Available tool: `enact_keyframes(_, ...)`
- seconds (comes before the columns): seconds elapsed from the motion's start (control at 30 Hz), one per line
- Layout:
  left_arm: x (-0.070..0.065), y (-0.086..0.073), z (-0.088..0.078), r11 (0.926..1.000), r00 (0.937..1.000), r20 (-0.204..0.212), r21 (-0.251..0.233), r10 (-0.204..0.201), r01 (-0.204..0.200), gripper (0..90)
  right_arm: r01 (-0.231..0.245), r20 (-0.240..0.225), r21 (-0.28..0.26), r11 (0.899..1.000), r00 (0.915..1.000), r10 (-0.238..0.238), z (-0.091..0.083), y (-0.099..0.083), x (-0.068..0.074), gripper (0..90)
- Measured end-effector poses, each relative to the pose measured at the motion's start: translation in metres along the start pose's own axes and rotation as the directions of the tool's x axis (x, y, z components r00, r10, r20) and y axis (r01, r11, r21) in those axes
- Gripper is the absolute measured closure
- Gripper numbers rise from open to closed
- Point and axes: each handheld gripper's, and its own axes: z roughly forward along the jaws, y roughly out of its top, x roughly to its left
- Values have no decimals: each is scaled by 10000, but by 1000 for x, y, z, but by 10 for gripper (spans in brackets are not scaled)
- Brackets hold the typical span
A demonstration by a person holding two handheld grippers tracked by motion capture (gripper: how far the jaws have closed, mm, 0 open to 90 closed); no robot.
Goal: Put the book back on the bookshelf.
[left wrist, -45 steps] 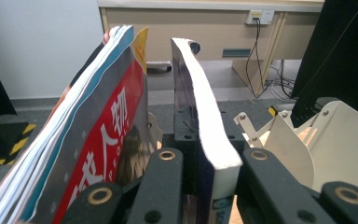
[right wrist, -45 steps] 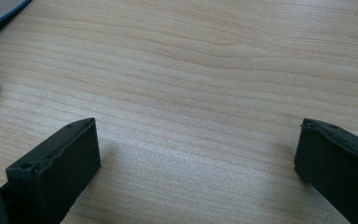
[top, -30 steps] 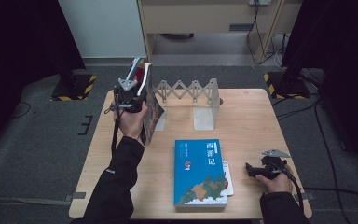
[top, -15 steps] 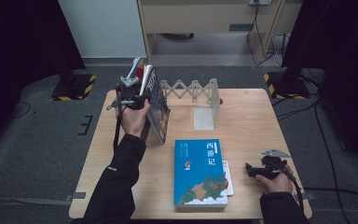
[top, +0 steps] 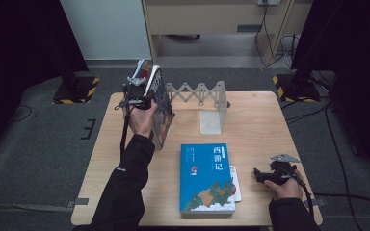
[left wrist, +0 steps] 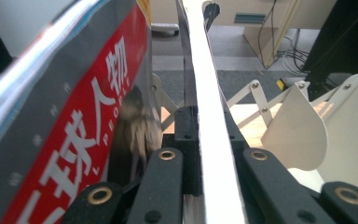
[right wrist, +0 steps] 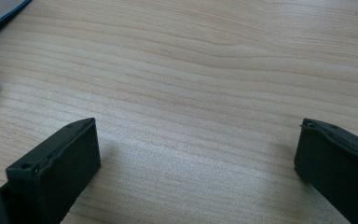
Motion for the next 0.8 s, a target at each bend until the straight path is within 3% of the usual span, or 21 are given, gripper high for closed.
enact_keyframes(0.3,4,3,4,9970,9987,-440,-733,-265,232,821,51,-9,-7,10000,10000,-51,0,0,0,3)
enact_keyframes(0.53,0,-1,13,9975,9980,-614,-700,-121,78,820,57,-10,-9,10000,10000,-57,0,0,0,3)
enact_keyframes(0.8,6,-4,12,9972,9960,-884,-725,120,-185,811,53,-12,-9,10000,10000,-53,0,0,0,3)
